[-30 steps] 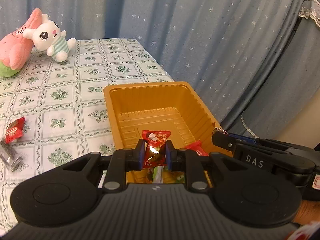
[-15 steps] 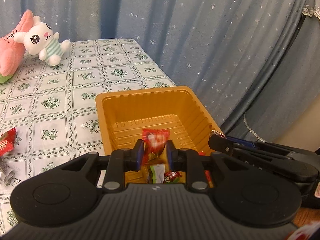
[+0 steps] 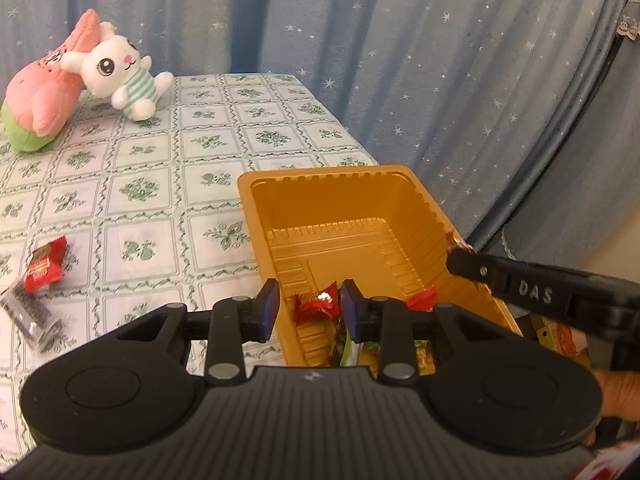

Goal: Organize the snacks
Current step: 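Lower both candies into the tray and open both tools, then withdraw both open tools from the tray toward the remaining snacks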

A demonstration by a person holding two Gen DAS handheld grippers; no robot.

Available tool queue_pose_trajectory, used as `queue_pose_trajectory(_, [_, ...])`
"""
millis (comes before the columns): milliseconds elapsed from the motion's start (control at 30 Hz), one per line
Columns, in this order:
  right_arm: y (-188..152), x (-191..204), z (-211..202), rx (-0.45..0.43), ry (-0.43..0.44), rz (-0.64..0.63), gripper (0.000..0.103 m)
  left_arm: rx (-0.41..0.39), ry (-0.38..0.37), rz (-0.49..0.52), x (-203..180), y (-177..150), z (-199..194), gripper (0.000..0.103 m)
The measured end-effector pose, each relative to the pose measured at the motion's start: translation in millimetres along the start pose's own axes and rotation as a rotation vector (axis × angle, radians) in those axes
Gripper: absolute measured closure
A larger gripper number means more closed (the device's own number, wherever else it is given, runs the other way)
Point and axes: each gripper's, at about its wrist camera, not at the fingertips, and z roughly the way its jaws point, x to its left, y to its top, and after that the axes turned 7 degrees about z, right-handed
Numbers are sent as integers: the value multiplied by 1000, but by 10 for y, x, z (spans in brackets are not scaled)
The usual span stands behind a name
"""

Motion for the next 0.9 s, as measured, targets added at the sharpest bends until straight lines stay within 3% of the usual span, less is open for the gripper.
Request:
queue_pose_trajectory(200, [79, -25, 55, 1, 65, 81, 80, -3, 23, 6, 15, -110, -110, 67])
queue_pose_trajectory(233, [86, -26, 44, -4, 64, 83, 72, -4, 29, 8, 17, -134, -130, 65])
queue_pose_trajectory(267, [89, -29, 24, -12, 63, 86, 53, -5, 32, 5, 22, -158, -151, 63])
queue_pose_trajectory(333, [86, -43, -45, -32, 64, 96, 41, -6, 35, -5, 36, -209, -197, 61])
queue_pose_trajectory(600, [-96, -57, -413, -29, 44, 125, 41, -20, 49, -29, 65, -426, -499, 59])
queue_pose_trajectory(900, [-501, 212, -863, -11, 54, 91, 41, -30, 83, -43, 106, -701, -975, 55])
